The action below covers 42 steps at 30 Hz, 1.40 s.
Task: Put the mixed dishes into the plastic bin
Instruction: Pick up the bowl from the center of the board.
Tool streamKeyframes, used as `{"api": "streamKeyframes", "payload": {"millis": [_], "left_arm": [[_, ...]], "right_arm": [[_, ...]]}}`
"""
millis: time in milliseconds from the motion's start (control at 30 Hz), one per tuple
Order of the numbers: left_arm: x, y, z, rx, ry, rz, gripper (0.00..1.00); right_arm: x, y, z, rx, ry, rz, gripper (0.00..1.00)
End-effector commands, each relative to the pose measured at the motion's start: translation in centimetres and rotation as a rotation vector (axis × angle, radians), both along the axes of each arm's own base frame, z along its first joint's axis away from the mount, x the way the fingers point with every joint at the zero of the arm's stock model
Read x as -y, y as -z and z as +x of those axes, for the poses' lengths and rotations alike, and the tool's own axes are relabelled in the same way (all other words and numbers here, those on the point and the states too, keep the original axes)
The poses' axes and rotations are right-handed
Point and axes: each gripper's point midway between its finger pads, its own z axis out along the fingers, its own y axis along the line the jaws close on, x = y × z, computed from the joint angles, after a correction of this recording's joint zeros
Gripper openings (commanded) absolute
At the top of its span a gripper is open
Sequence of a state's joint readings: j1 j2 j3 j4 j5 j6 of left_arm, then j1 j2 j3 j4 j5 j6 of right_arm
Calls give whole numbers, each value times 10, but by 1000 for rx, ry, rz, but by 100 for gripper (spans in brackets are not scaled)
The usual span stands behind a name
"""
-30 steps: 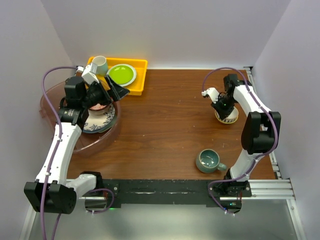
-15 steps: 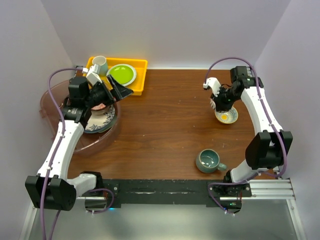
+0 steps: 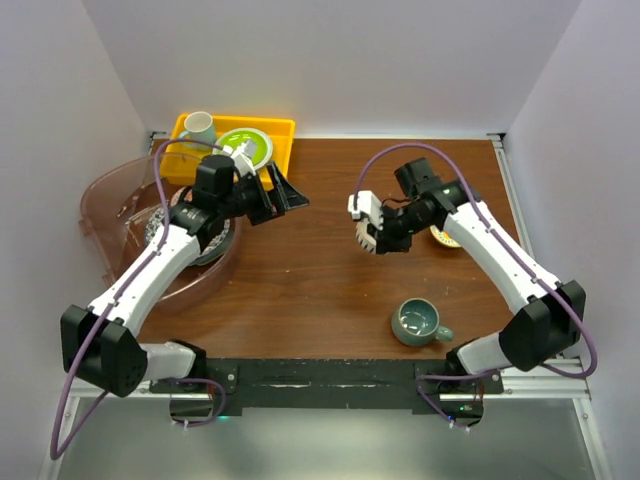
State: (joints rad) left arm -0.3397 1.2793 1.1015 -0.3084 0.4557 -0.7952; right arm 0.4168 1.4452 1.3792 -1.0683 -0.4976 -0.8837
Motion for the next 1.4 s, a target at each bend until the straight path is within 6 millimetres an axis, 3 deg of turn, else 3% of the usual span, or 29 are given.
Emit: {"api": "streamKeyframes", "payload": {"millis": [0, 367, 700, 1367], "left_arm": [[14, -14, 11, 5, -61, -14, 100], [47, 26, 9, -169, -85, 84, 100], [64, 37, 5, -200, -57, 115, 100], [79, 48, 1, -228, -22, 142, 100]], "right_arm": [[-30, -16, -9, 61, -40, 92, 0], [-58, -13, -28, 54, -107, 93, 0], [-64, -12, -29, 59, -116, 91, 0], [-68, -9, -32, 57, -124, 80, 0]]}}
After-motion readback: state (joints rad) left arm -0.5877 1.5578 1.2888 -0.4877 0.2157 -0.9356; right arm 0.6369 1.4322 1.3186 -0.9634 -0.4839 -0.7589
